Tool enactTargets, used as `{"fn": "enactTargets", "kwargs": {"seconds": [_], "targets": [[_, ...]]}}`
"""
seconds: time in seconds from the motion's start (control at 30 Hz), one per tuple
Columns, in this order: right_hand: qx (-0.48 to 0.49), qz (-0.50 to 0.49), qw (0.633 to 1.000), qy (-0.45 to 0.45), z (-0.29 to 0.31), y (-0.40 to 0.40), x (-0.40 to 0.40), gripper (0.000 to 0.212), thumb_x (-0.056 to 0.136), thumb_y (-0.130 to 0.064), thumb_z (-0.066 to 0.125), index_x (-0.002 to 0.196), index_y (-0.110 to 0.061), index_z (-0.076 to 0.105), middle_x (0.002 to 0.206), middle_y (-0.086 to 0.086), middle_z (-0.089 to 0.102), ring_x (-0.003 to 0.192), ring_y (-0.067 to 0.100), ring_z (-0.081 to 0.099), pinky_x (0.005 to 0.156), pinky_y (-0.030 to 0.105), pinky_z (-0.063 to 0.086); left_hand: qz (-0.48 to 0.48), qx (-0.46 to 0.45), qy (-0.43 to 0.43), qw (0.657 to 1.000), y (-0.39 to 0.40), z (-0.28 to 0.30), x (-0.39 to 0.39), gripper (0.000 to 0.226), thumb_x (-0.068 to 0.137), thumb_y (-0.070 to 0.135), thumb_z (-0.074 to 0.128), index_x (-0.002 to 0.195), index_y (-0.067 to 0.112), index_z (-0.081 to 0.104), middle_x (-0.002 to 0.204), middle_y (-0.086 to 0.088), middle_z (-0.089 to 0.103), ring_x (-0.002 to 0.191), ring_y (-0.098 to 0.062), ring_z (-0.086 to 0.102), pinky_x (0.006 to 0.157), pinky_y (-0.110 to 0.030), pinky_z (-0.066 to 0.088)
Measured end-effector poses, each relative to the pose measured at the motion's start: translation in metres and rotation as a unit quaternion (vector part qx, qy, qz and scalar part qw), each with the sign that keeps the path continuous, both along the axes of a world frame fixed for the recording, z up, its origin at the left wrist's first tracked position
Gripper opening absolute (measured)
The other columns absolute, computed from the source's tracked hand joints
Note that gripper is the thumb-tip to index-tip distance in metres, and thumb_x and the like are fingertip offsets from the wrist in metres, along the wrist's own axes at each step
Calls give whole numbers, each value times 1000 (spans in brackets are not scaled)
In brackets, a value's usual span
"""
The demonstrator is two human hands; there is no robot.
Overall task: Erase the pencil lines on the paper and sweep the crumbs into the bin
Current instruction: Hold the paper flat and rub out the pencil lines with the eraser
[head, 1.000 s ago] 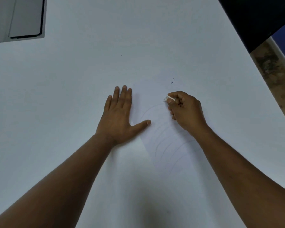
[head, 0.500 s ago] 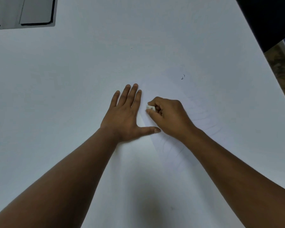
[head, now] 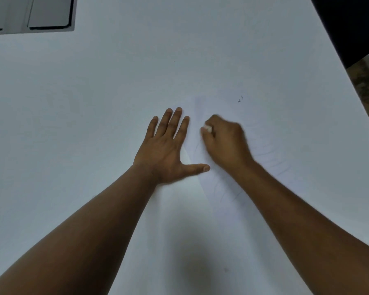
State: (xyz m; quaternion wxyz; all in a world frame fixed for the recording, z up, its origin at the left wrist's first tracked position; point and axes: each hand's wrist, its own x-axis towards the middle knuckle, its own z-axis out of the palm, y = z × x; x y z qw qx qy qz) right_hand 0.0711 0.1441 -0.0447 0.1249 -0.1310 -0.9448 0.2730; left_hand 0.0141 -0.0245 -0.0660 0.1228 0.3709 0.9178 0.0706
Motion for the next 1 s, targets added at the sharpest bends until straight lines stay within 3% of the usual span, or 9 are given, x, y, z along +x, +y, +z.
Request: {"fn": "enactTargets", "kwargs": {"seconds": [0.1, 0.2, 0.33, 0.5, 0.6, 0.77, 0.9, 1.0], "targets": [[35, 84, 996, -13, -3, -16, 7, 17, 95, -21, 55, 98, -7, 64, 77, 9, 67, 69, 29, 63, 62, 34, 48, -9, 12, 8, 1000, 0, -2, 0, 122, 72, 101, 18, 165, 25, -7, 172, -5, -18, 158, -22, -20, 128, -51, -5], [85, 8, 996, -4, -2, 21, -4, 18, 93, -20, 52, 95, -6, 63, 81, 15, 68, 74, 37, 63, 64, 35, 45, 0, 7, -3, 1000, 1, 0, 1, 122, 72, 103, 21, 164, 28, -10, 171, -2, -23, 156, -20, -25, 127, -49, -10], [46, -39, 998, -3, 4, 63, -8, 12, 91, -17, 56, 91, -7, 64, 78, 8, 67, 73, 30, 62, 67, 33, 47, 2, -3, -1, 1000, 0, 1, 0, 125, 72, 104, 20, 164, 25, -11, 170, -1, -26, 155, -19, -28, 127, -49, -10], [15, 110, 994, 7, 3, 11, 4, 16, 91, -19, 59, 102, -10, 65, 86, 6, 67, 76, 28, 63, 68, 36, 51, 3, 12, 5, 1000, 1, -2, 3, 126, 73, 102, 19, 165, 21, -5, 172, -4, -21, 156, -20, -25, 128, -49, -8], [54, 184, 981, -1, 0, -10, 9, 16, 92, -14, 55, 103, -9, 64, 79, 7, 59, 67, 26, 57, 59, 37, 48, -1, 14, 8, 1000, 0, -1, 2, 124, 74, 100, 19, 166, 20, -2, 172, -4, -18, 157, -20, -22, 128, -48, -7], [112, 72, 991, 8, 0, 44, -7, 8, 90, -13, 53, 89, -7, 59, 75, 10, 59, 66, 33, 57, 58, 37, 47, 2, -4, -3, 1000, 1, 1, 2, 125, 73, 103, 20, 164, 22, -11, 170, -1, -25, 155, -19, -27, 128, -48, -11], [64, 19, 998, -1, 4, 55, -9, 7, 91, -10, 54, 86, -8, 58, 73, 4, 60, 66, 25, 56, 61, 32, 43, 4, -4, -1, 1000, 0, 0, 3, 125, 73, 103, 18, 164, 23, -12, 170, -1, -27, 155, -18, -29, 127, -48, -11], [20, 51, 999, 5, 7, 43, -6, 7, 93, -14, 55, 88, -10, 59, 72, -2, 59, 66, 18, 56, 62, 29, 44, 2, -1, 5, 1000, 0, -1, 1, 121, 74, 103, 18, 164, 28, -15, 169, -1, -28, 155, -20, -29, 127, -50, -11]]}}
